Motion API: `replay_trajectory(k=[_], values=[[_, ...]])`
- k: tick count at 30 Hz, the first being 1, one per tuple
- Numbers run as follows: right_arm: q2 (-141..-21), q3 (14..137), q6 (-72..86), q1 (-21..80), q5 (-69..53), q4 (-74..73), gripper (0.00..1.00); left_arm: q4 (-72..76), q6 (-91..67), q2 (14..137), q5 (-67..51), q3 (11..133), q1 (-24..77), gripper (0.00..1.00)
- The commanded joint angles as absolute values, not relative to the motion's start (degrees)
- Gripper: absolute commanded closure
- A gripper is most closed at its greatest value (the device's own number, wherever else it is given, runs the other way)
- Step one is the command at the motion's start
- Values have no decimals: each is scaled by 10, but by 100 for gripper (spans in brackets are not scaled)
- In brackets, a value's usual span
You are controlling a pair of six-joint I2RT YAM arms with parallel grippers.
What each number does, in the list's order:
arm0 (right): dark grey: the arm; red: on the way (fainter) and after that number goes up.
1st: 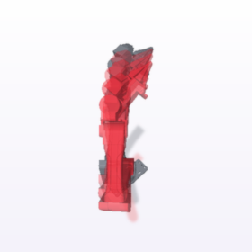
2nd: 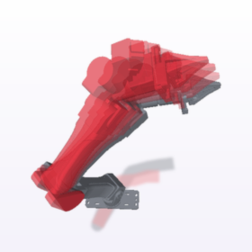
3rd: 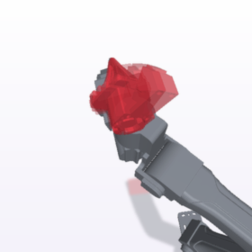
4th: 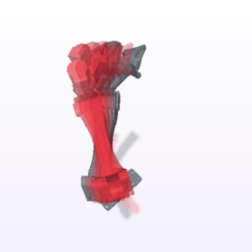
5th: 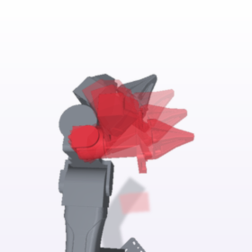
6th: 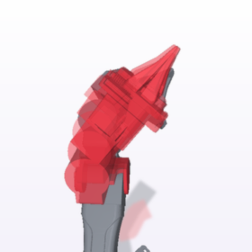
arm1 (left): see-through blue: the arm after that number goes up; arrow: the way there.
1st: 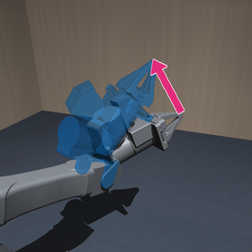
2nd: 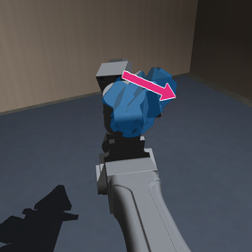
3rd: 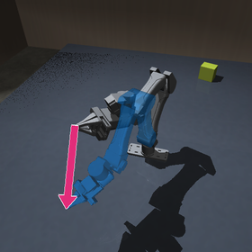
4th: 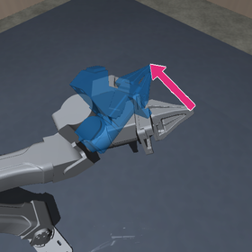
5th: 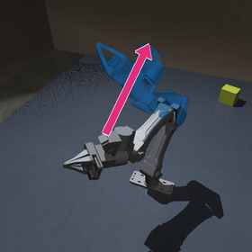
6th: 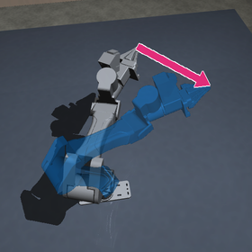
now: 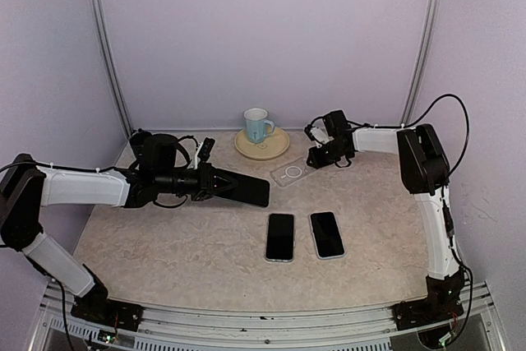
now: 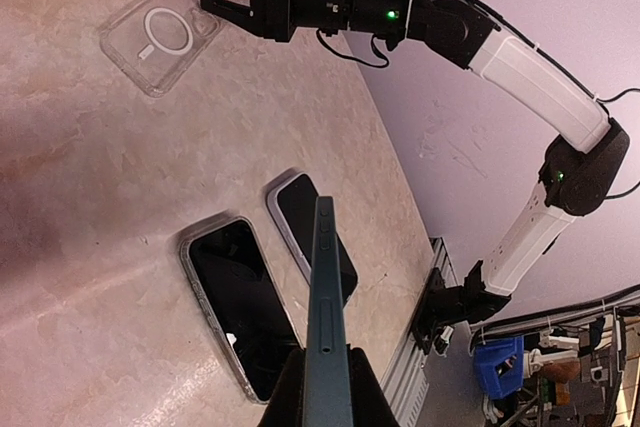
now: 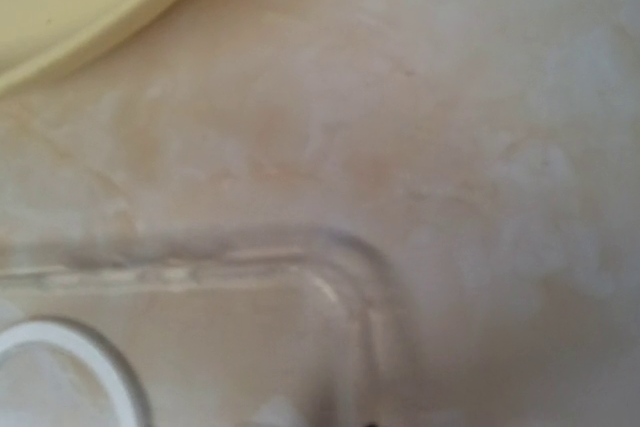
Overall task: Put the phone into the phone case
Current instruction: Move the phone case to the center of the board.
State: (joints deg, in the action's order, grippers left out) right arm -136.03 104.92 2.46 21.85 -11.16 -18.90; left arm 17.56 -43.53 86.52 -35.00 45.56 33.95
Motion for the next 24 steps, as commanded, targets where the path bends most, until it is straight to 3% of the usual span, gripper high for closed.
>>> replay_trajectory(k=[1, 11, 24], values=[[-1365, 1037, 31, 220, -126, -180, 87, 198, -439, 855, -344, 458, 343, 100], [-1301, 941, 98, 228, -102, -147, 100, 184, -457, 857, -290, 457, 339, 100], [-1181, 784, 208, 299, -6, -97, 100, 165, -507, 875, -202, 445, 333, 100]])
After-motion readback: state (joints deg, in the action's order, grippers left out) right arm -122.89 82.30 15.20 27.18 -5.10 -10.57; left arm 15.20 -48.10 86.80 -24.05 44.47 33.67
